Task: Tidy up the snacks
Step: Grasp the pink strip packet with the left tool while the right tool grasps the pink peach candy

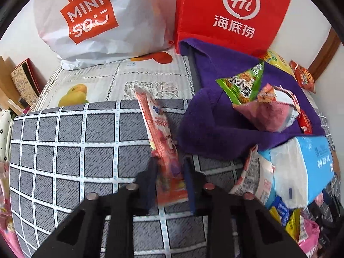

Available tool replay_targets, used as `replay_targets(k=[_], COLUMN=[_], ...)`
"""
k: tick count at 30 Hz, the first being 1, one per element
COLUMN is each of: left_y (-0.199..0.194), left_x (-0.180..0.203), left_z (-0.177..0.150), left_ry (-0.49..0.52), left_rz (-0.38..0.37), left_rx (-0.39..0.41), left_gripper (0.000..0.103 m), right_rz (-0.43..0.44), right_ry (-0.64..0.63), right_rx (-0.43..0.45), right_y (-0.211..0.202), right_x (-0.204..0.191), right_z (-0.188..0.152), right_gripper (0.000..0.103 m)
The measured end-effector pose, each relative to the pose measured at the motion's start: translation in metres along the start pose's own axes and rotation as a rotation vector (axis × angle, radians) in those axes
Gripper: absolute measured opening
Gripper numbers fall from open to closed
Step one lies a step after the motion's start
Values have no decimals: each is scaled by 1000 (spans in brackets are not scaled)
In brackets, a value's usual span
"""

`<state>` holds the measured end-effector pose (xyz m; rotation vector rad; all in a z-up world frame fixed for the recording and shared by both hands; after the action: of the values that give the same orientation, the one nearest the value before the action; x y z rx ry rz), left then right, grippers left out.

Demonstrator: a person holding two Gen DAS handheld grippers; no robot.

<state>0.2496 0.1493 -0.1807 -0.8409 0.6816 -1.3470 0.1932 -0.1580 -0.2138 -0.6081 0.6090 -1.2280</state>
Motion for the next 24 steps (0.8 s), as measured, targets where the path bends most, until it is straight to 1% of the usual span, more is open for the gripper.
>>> replay_targets(k=[2,4,8,10,12,13,14,16,17,18,19,21,23,24], left_y=[-7,-22,-51,-62,-68,-68,-67,-64,-62,-60,-57,-50,-42,-41], left_x=[0,1,5,8,14,15,17,18,18,19,20,22,26,29], left_z=[-3,-9,-32,-47,-64,-69,-73,-79,-80,-80,-77,-73,-69,-67], left_ry=[1,-2,25,31,43,45,50,65,75,79,82,77,72,82], left_rz=[-21,-77,-127,-176,-260,-272,-269,-232,-207,-185,-165,-152,-163,-145], left_rx=[-30,-30,-30,-61,-102,-118,-128,-118,-101,-86,-65,-52,-46,-16], left_gripper=[21,21,21,21,21,23,23,24,32,38,45,46,46,45], right_rz=[4,11,13,11,8,4,2,0,1,4,5,7,9,10], right_ry=[12,21,22,18,12,9,6,2,2,3,4,6,7,5], right_rx=[2,3,4,2,1,1,1,-1,0,0,0,0,0,-1], right_y=[-1,-1,-1,-1,-1,-1,0,0,0,0,0,0,0,0], right_x=[2,3,3,3,3,2,2,2,1,2,2,2,3,3], right_z=[0,0,0,0,0,0,0,0,0,0,0,0,0,0], right_gripper=[66,66,66,66,66,66,66,66,66,66,66,66,66,66])
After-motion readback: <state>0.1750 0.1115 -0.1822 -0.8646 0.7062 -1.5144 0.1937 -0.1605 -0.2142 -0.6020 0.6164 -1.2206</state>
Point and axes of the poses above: each gripper's, at about its wrist camera, not at the fingertips, and y roughly the way its jaws point, x to its right, z to its top, the point moved 2 cm from there along y, roughly the way its jaws point, and after that the axes turned 6 degrees about x, right-handed, at the moved point
